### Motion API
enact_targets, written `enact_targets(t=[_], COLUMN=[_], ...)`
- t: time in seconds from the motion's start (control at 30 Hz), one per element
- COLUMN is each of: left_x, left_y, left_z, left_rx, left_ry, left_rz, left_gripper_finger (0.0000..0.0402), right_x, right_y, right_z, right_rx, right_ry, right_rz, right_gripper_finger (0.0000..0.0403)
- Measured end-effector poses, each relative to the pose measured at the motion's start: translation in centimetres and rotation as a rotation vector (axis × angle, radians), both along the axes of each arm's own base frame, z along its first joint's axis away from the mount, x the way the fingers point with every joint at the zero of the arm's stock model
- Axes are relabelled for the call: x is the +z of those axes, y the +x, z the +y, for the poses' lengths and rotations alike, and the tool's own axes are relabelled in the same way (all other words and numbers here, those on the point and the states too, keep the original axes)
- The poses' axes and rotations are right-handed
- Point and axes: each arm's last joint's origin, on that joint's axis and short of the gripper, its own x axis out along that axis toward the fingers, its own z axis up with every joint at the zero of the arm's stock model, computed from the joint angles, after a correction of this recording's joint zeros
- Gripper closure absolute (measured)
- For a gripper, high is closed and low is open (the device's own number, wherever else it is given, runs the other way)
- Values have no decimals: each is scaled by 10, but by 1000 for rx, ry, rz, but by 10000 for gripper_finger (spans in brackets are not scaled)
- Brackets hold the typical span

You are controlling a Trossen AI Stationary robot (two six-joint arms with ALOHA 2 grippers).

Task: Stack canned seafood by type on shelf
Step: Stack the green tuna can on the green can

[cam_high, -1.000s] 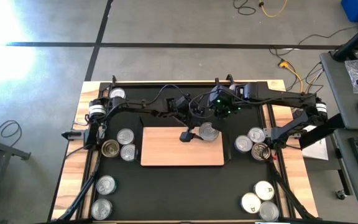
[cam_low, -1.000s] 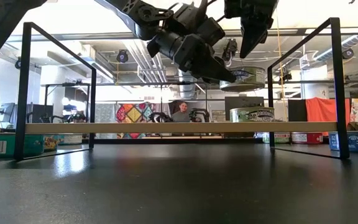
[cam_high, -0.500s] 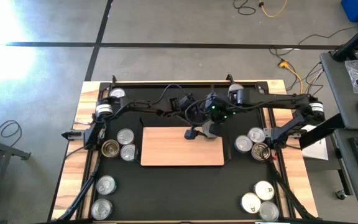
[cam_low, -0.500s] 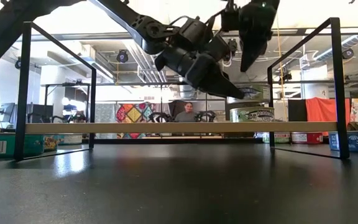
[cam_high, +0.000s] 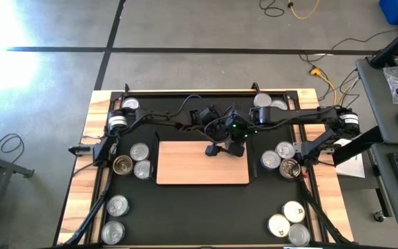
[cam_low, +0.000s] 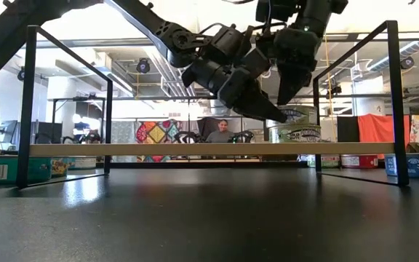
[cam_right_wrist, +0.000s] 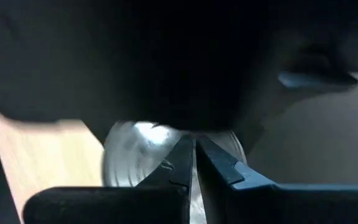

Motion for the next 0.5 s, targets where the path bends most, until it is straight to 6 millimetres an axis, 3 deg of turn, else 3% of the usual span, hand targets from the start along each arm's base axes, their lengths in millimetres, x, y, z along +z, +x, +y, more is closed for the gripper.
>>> enact_targets(t=[0.5], left_x=[-6], left_y=[1], left_z=[-2], left_rx=[-7], left_ry=[-17], left_rz=[22], left_gripper_finger=[26], right_x=[-18], right_y=[-5], right_z=[4], right_rx=[54], right_ry=[84], right_rz=[15], right_gripper_finger=[390])
